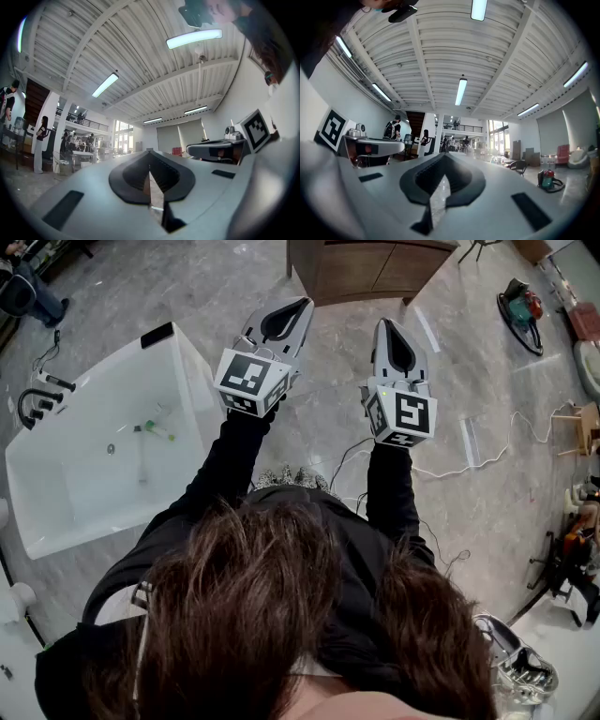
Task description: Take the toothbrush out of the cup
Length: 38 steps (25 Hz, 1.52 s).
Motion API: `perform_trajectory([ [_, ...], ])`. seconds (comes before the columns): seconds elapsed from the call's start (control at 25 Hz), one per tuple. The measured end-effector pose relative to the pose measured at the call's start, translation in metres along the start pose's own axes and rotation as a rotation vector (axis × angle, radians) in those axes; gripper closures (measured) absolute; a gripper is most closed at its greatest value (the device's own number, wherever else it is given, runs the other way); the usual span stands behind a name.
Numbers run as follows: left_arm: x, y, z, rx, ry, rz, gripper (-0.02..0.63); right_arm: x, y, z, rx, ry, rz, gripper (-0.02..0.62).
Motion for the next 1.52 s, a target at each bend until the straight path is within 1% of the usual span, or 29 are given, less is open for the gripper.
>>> perform_trajectory([
  [0.28,-0.005,0.001,0.003,0.002,0.014,0.02,0.598,-0.001,0.002,0.001,-0.001,0.004,0.0,0.592],
  [0.48,-0.005,-0.002,0.002,0.0,0.011,0.024,0.598,-0.004,0.006,-0.001,0.051,0.007,-0.018,0.592],
  [0.6,-0.006,-0.004,-0.001,-0.006,0.013,0.024,0.598,-0.008,0.007,-0.001,0.055,0.018,-0.014,0.592],
  [0.88,-0.009,-0.007,-0.005,-0.007,0.021,0.028,0.598,-0.014,0.001,-0.002,0.064,0.02,-0.082,0.591],
  [1.16,-0.008,-0.01,-0.013,-0.009,0.02,0.011,0.598,-0.022,-0.002,-0.006,0.088,0.047,-0.083,0.591],
  [1.32,-0.011,-0.01,-0.018,-0.002,0.018,0.022,0.598,-0.024,-0.004,-0.007,0.129,0.048,-0.084,0.591],
  [1.44,-0.012,-0.009,-0.023,0.01,0.012,0.035,0.598,-0.027,-0.011,-0.008,0.13,0.049,-0.089,0.591],
  [1.52,-0.014,-0.011,-0.026,0.017,0.018,0.029,0.598,-0.029,-0.017,-0.008,0.134,0.048,-0.09,0.591],
])
Point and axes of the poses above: the fingertips, and each gripper's own axes: z backward along the fingers, y to its left, x out of its top, the point moved 1 cm from there along z, backward along the fingers
